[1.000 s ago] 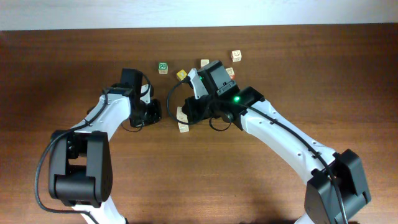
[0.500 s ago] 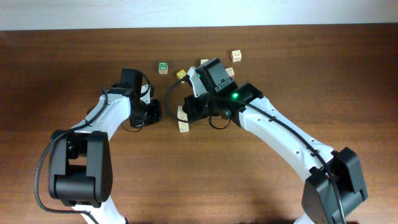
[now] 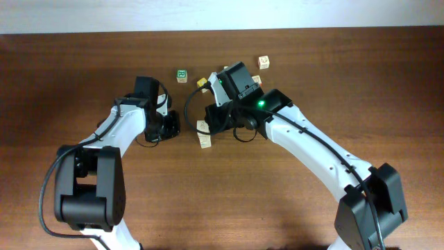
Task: Rotate 5 blocks
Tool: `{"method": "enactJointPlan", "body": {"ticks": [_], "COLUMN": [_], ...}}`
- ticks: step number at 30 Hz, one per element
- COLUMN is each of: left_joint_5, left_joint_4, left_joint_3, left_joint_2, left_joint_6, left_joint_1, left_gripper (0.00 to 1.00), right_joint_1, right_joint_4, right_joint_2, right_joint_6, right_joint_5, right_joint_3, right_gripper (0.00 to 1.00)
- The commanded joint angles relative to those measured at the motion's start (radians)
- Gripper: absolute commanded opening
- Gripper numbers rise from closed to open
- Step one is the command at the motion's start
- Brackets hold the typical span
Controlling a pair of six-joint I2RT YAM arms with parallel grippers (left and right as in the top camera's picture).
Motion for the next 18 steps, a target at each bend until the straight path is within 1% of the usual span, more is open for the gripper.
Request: {"method": "enactJointPlan", "body": {"ticks": [1,2,5,7,8,10,11,12,13,14,15,16,18], "left_joint_5": [-0.010,-0.010,-0.023,-0.063,-0.063,-0.063,-0.063,-0.063,-0.063,-0.063,-0.062,-0.063,-0.063], "left_joint_4": [0.002,0.002,-0.084,-0.182,-0.226,-0.292,-0.321,-0.320,-0.330,-0.333,-0.334,-0.337,-0.341], "left_joint_3": [0.019,0.023,0.124,0.237,0.293,0.375,0.414,0.418,0.418,0.418,0.418,0.418,0.418], "left_joint_2": [0.003,0.003,-0.026,-0.088,-0.129,-0.206,-0.276,-0.309,-0.377,-0.420,-0.454,-0.482,-0.509], "left_joint_6": [-0.009,0.002,0.064,0.116,0.158,0.235,0.288,0.306,0.309,0.308,0.308,0.308,0.308], "left_joint_1": [0.002,0.002,0.002,0.002,0.002,0.002,0.002,0.002,0.002,0.002,0.002,0.002,0.002], "left_gripper": [0.00,0.00,0.00,0.00,0.00,0.00,0.04,0.13,0.59,0.99,0.99,0.99,0.99], "right_joint_1": [0.009,0.009,-0.014,-0.050,-0.071,-0.103,-0.127,-0.138,-0.156,-0.164,-0.169,-0.169,-0.169], "right_joint_4": [-0.029,-0.055,-0.205,-0.324,-0.388,-0.489,-0.576,-0.622,-0.702,-0.759,-0.823,-0.878,-0.938], "right_joint_2": [-0.002,-0.008,-0.038,-0.064,-0.080,-0.113,-0.144,-0.164,-0.206,-0.241,-0.286,-0.338,-0.433], "right_joint_6": [-0.019,-0.030,-0.078,-0.102,-0.104,-0.104,-0.104,-0.104,-0.104,-0.104,-0.104,-0.104,-0.104], "right_joint_5": [0.035,0.055,0.113,0.140,0.154,0.194,0.234,0.256,0.299,0.326,0.357,0.390,0.401], "right_joint_3": [0.076,0.106,0.272,0.405,0.471,0.568,0.645,0.682,0.744,0.786,0.824,0.846,0.850], "right_gripper": [0.04,0.04,0.04,0.06,0.11,0.16,0.25,0.28,0.48,0.72,0.89,0.98,0.98]}}
